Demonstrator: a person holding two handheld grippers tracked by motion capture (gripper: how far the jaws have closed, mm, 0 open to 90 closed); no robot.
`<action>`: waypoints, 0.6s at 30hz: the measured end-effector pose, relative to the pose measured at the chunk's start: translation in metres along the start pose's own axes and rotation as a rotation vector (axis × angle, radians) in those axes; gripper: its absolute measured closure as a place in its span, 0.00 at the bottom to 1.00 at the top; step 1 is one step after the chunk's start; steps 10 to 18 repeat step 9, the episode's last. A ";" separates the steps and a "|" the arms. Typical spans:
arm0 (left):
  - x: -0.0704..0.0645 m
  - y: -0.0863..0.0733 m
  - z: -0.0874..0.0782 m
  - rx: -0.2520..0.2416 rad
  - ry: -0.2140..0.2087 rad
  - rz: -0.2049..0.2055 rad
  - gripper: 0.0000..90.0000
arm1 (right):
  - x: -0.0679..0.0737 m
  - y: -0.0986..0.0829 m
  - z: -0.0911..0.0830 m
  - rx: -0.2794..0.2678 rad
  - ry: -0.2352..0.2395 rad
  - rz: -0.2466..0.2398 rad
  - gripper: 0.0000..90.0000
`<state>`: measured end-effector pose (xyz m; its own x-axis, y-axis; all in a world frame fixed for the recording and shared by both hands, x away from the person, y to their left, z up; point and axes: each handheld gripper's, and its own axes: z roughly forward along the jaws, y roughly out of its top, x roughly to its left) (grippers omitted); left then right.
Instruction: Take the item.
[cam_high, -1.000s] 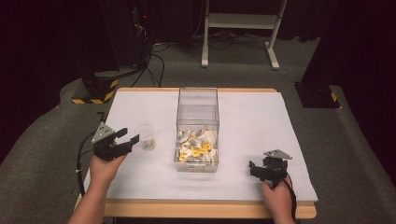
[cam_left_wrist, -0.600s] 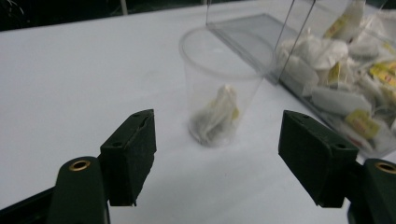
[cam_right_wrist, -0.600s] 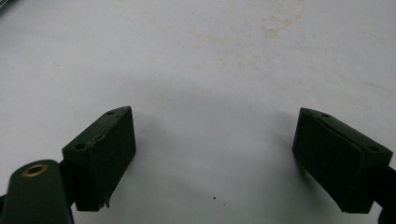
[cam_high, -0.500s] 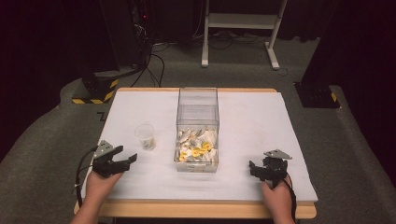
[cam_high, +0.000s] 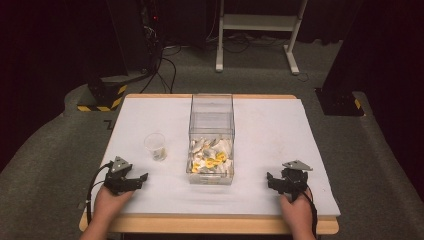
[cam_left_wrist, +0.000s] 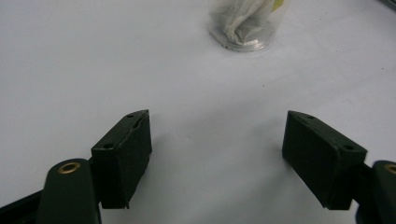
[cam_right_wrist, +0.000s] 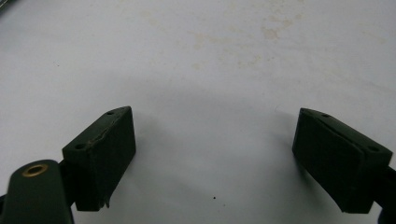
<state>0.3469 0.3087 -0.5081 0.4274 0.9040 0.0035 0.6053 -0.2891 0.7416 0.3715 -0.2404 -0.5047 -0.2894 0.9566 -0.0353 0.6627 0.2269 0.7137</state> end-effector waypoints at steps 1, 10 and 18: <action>0.000 0.000 0.000 -0.001 0.000 -0.001 0.27 | 0.000 0.000 0.000 0.000 0.000 0.000 0.15; -0.001 -0.001 0.000 -0.002 0.006 -0.005 0.27 | 0.000 0.000 0.000 0.000 0.000 0.001 0.15; -0.001 -0.001 0.000 -0.002 0.006 -0.005 0.27 | 0.000 0.000 0.000 0.000 0.000 0.001 0.15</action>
